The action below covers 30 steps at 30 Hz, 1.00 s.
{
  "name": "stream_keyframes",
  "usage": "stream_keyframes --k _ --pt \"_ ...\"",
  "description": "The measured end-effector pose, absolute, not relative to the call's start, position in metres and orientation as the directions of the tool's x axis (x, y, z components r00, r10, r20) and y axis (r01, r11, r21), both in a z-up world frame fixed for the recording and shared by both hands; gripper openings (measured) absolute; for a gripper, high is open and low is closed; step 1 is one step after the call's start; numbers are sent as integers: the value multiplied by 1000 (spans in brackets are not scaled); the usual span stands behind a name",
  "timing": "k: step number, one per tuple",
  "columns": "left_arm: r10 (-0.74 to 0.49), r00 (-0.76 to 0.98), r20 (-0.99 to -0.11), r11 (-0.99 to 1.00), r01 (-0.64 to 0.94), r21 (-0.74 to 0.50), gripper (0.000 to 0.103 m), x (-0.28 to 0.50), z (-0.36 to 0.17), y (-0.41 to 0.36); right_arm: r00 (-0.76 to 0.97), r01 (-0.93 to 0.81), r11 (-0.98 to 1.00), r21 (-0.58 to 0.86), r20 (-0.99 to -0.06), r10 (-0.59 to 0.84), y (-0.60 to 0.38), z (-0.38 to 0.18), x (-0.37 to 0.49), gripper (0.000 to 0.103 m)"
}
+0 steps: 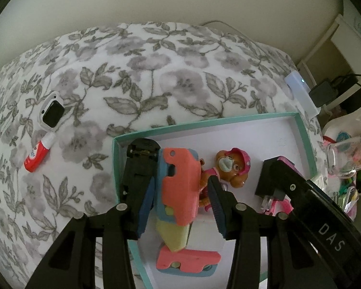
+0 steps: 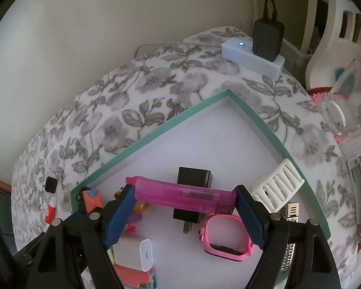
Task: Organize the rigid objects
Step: 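Lower the lighter and folding toy into the tray and open both tools, then move both tools back over the red bottle and white smartwatch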
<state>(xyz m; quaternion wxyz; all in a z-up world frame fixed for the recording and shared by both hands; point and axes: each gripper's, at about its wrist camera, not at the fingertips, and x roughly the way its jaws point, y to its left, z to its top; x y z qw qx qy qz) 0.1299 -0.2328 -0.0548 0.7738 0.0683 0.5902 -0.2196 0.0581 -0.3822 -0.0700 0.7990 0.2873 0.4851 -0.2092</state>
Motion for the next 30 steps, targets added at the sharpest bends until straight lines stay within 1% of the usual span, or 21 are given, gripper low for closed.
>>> stream_keyframes --k 2,10,13,15,17,21,22,23,25,26,27,30 --pt "-243 214 -946 897 422 -135 60 130 -55 -233 440 616 744 257 -897 -54 -383 -71 58 85" --pt "-236 216 -948 899 419 -129 61 131 -55 -231 430 620 743 252 -902 -52 -382 -71 58 85" --pt "-237 217 -947 900 416 -130 61 131 -55 -231 432 620 744 248 -900 -60 -383 -70 58 89" --pt "-235 223 -946 904 408 -128 65 132 -53 -229 437 619 744 251 -897 -61 -383 -68 58 90" --pt "-224 236 -946 908 402 -115 75 134 -51 -227 443 618 744 253 -894 -63 -384 -66 57 90" --pt "-213 243 -946 916 386 -107 79 138 -51 -221 444 613 750 248 -894 -67 -383 -65 58 93" --pt "-196 251 -948 922 375 -91 86 140 -52 -218 444 611 752 249 -894 -64 -383 -65 58 93" --pt "-182 260 -948 927 366 -77 89 142 -52 -217 439 607 756 244 -896 -64 -382 -66 59 93" --pt "-166 276 -947 937 343 -64 90 147 -52 -210 426 601 768 221 -902 -74 -379 -67 61 95" --pt "-166 276 -947 943 324 -71 93 150 -53 -205 423 599 771 214 -903 -79 -378 -68 61 101" --pt "-167 276 -947 948 309 -77 96 152 -53 -200 424 597 774 212 -902 -80 -377 -69 62 102" --pt "-152 289 -945 962 262 -75 96 160 -53 -187 424 588 781 213 -903 -74 -372 -70 64 102"
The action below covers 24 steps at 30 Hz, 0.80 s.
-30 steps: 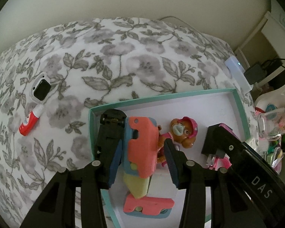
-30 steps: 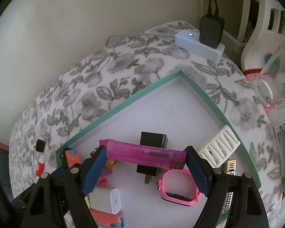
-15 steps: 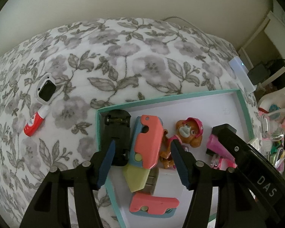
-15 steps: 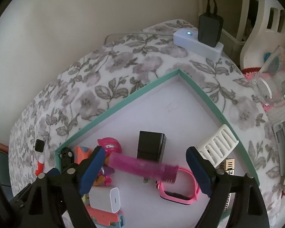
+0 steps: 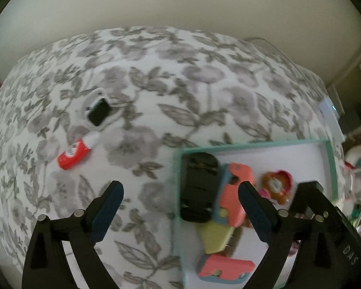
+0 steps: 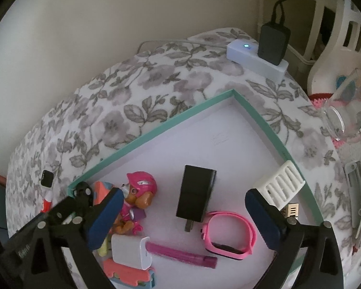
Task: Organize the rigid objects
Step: 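Move both tools back over the red bottle and white smartwatch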
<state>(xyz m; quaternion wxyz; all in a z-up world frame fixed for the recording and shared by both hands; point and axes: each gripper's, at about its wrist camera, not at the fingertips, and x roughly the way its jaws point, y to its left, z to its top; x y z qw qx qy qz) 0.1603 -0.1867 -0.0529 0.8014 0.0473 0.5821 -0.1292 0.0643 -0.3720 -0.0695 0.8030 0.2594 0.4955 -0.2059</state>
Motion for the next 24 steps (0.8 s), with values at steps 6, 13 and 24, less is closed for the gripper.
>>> stream_keyframes --k 6,13,24 --pt "-125 299 -946 978 195 -67 96 175 -55 -159 430 563 800 210 -900 -66 -357 -67 72 102" --pt "-113 311 -944 989 125 -77 96 189 -55 -123 437 510 839 191 -897 -61 -330 -63 87 103" --pt "-92 340 -936 996 12 -94 97 204 -53 -66 426 415 896 157 -904 -40 -274 -65 110 103"
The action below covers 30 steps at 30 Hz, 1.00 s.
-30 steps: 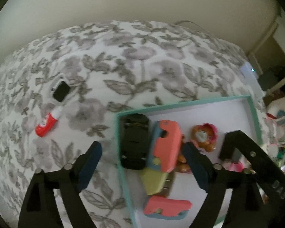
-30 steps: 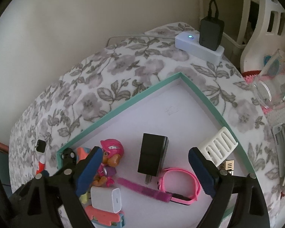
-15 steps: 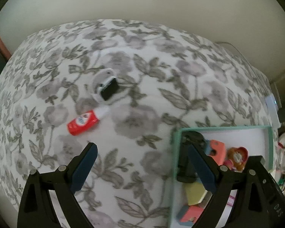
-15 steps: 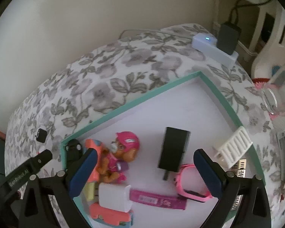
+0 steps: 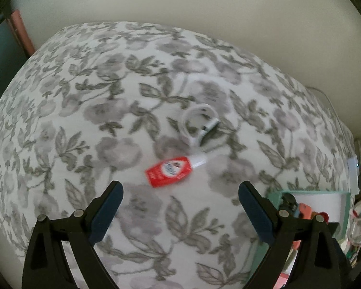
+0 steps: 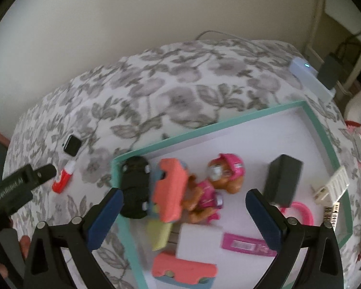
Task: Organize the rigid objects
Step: 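Move both tools back over the red bottle and white smartwatch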
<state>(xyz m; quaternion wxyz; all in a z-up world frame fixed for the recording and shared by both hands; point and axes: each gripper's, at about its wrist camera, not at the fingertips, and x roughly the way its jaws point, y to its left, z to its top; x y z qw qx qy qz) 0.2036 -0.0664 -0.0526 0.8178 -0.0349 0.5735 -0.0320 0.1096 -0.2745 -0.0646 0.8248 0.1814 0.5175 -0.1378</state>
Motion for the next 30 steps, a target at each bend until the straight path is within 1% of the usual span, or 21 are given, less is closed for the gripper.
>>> stream_keyframes --k 9,13,15,21,26,30 --pt "-66 387 -920 994 -50 -93 97 213 -50 -30 438 356 919 169 -899 -4 -233 -61 121 103" --pt "-64 406 -912 993 -67 -99 97 216 -48 -15 446 315 929 193 -894 34 -213 -64 127 103" --pt "-59 407 -911 992 -79 -99 97 219 -49 -7 444 289 936 200 -895 54 -203 -68 131 103" --pt "-73 380 -922 985 -119 -126 97 227 -63 15 446 268 945 189 -894 52 -191 -75 137 103" --pt "-91 377 -922 985 -102 -139 97 231 -69 14 466 264 948 177 -884 35 -191 -75 142 103" --pt "-128 370 -920 985 -59 -161 97 234 -74 4 474 263 950 167 -880 23 -192 -76 145 103"
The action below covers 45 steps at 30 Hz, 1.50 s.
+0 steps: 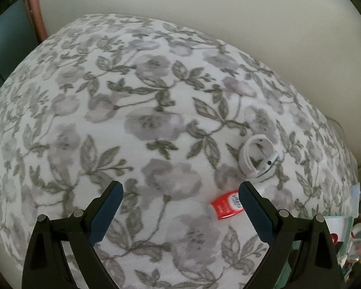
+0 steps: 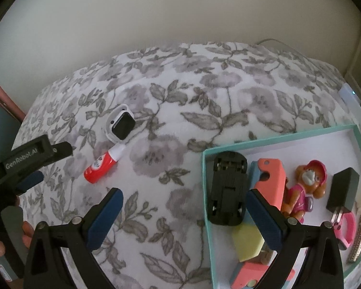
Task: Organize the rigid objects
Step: 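Move both tools back over the red bottle and white smartwatch, then grasp the red-and-white bottle around its middle with the left tool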
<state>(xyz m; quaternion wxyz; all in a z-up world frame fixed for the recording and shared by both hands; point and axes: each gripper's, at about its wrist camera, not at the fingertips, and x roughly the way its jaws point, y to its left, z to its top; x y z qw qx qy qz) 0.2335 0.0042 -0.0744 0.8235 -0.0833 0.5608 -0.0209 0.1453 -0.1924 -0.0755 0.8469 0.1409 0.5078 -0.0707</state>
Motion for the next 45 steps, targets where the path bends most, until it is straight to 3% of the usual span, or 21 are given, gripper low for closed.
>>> stream_keyframes --k 13,33,45 --pt "-215 352 -911 970 -33 -242 97 240 -99 -31 514 275 950 147 -858 -16 -213 -65 145 103" --pt "-69 363 -929 998 13 -69 97 254 -121 -79 516 297 941 160 -857 -17 -239 -70 140 103" --pt "-62 286 -956 997 54 -48 97 236 -121 -60 522 293 938 184 -853 4 -237 -65 139 103"
